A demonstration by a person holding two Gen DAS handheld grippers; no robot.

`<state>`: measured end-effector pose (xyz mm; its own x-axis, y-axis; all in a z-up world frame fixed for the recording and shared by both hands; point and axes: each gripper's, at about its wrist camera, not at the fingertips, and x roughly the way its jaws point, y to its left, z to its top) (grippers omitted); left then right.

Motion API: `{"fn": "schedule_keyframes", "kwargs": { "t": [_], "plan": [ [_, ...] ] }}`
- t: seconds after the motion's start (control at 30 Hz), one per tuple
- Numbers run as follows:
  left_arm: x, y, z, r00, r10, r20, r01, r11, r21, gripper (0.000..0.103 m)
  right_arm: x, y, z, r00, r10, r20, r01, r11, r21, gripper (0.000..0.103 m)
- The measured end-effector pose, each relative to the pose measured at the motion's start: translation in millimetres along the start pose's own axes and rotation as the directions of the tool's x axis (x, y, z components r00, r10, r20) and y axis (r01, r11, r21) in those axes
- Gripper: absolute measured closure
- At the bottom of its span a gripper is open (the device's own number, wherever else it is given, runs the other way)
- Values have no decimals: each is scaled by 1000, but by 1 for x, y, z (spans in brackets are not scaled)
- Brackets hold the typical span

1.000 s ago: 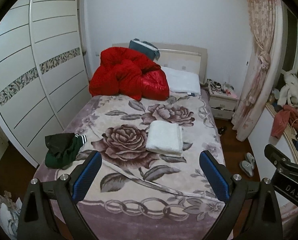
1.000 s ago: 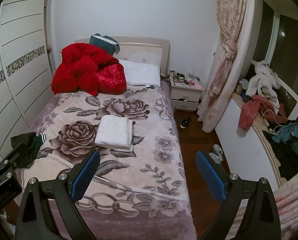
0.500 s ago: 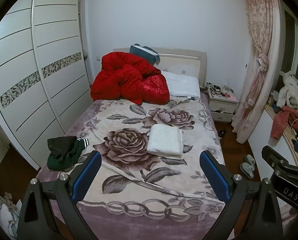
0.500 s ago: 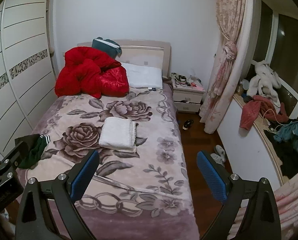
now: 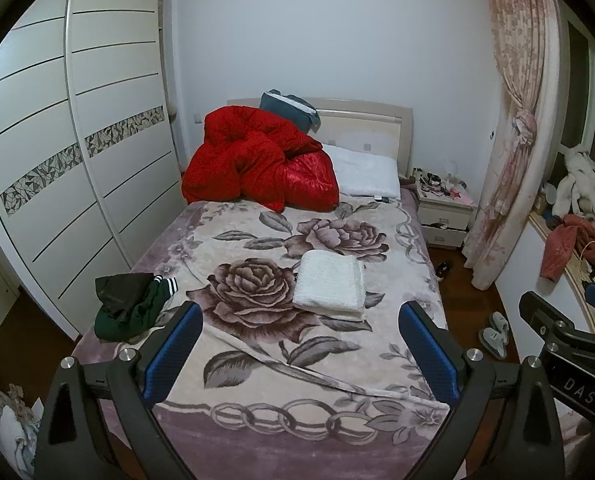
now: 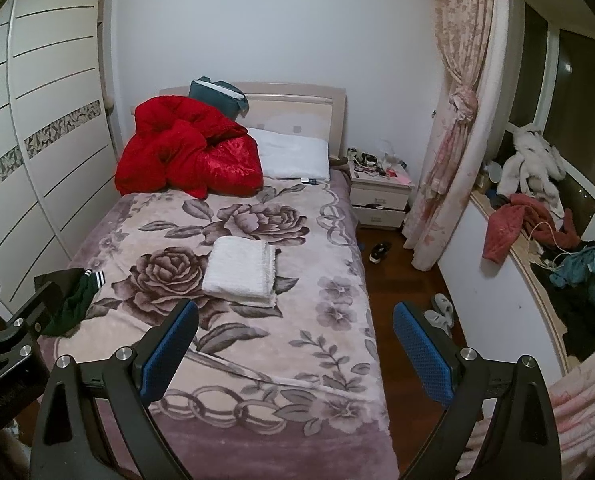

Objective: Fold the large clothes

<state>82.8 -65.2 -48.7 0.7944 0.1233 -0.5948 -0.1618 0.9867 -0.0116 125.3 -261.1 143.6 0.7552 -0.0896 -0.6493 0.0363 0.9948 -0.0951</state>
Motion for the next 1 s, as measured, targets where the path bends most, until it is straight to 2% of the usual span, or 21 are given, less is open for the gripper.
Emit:
{"fn": "schedule_keyframes", "kwargs": {
  "t": [0.43, 1.0],
  "plan": [
    [-6, 1, 2, 1000, -1, 4, 1, 1000, -8, 3, 3, 2, 15, 1000, 15, 7, -16, 1000, 5, 4],
    [-8, -1, 14, 1000, 1, 8, -1, 1000, -11, 3, 0, 2, 6, 1000, 8, 9, -8, 1000, 9, 4]
  ]
}}
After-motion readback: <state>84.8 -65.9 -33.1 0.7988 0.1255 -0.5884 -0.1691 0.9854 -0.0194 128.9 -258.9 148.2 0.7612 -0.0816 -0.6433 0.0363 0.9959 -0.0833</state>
